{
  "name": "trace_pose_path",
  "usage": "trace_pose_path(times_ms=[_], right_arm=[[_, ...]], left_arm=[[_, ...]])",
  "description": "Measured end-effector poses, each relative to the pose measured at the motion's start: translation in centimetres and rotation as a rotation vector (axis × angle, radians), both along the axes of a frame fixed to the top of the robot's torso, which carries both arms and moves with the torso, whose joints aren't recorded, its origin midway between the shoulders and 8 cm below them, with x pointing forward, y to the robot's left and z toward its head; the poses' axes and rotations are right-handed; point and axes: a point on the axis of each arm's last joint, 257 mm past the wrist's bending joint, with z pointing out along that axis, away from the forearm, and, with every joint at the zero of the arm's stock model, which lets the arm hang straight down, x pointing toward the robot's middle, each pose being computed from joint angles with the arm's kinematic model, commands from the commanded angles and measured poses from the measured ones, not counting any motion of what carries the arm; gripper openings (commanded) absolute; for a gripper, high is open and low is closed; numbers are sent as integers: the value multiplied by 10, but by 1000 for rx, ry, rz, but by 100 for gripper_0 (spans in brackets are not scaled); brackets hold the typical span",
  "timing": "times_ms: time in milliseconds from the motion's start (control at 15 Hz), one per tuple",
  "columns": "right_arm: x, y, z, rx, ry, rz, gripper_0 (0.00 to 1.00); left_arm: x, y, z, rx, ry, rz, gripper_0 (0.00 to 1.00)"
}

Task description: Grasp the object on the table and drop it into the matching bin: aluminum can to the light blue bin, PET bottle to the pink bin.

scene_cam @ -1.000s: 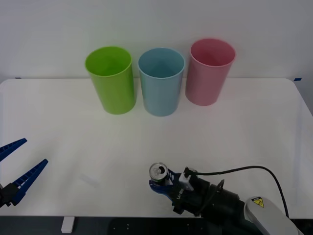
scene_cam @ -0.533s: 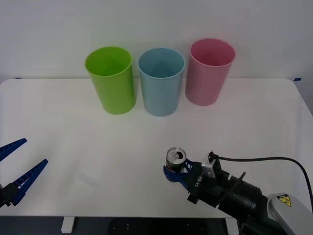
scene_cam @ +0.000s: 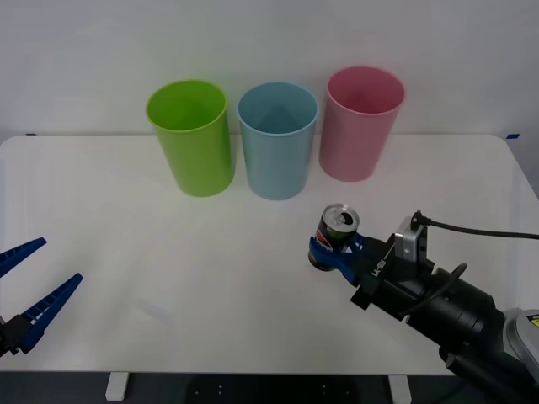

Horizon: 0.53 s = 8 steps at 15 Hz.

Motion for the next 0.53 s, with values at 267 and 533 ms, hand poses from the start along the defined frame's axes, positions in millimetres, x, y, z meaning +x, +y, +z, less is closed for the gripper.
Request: trace_pose_path(times_ms=[267,533], right_arm=[[6,-14,46,65,-27,-27,0],[15,-19,83,109,-51,-41,0]], left_arm=[[0,0,0,0,0,0,100],[0,0,0,0,0,0,100]])
